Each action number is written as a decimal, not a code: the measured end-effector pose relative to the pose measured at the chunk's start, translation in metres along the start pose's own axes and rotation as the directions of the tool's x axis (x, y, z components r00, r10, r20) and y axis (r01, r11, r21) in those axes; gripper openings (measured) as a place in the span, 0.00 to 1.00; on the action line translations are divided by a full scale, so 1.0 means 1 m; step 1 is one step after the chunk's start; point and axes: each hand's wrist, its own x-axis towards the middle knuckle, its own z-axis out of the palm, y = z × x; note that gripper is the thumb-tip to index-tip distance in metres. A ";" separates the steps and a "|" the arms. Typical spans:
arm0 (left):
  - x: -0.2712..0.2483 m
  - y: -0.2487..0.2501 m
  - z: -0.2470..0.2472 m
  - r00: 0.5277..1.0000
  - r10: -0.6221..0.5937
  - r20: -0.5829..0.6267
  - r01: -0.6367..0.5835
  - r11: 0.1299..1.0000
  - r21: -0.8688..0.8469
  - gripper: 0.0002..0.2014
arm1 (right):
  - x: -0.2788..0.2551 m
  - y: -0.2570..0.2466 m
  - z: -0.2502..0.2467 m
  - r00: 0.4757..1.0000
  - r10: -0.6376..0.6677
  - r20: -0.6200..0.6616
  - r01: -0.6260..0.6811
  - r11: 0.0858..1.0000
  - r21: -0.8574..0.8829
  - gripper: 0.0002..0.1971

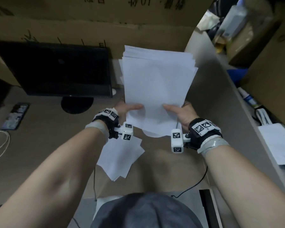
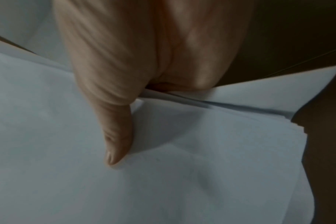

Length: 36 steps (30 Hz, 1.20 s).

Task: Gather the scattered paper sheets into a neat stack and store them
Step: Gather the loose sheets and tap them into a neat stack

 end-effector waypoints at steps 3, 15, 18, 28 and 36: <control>-0.009 0.016 0.003 0.999 0.053 0.004 -0.053 0.998 0.029 0.30 | -0.003 -0.002 -0.008 1.000 -0.012 -0.019 0.012 1.000 0.010 0.14; -0.042 0.016 -0.001 0.941 0.216 -0.259 -0.222 0.975 0.007 0.33 | 0.017 0.038 0.009 0.998 0.008 -0.068 -0.013 0.997 -0.081 0.10; -0.050 0.007 -0.005 0.914 0.246 -0.323 -0.236 0.969 0.070 0.26 | 0.021 0.053 0.020 0.996 0.018 -0.085 -0.027 0.995 -0.097 0.08; -0.060 -0.022 0.001 0.909 0.160 -0.385 -0.155 0.987 0.043 0.30 | 0.025 0.085 0.024 0.993 0.096 -0.072 -0.101 0.992 -0.075 0.15; -0.070 -0.043 -0.007 0.935 -0.001 -0.355 0.033 0.996 0.082 0.43 | 0.022 0.079 0.026 1.000 0.026 0.012 -0.024 0.992 -0.127 0.26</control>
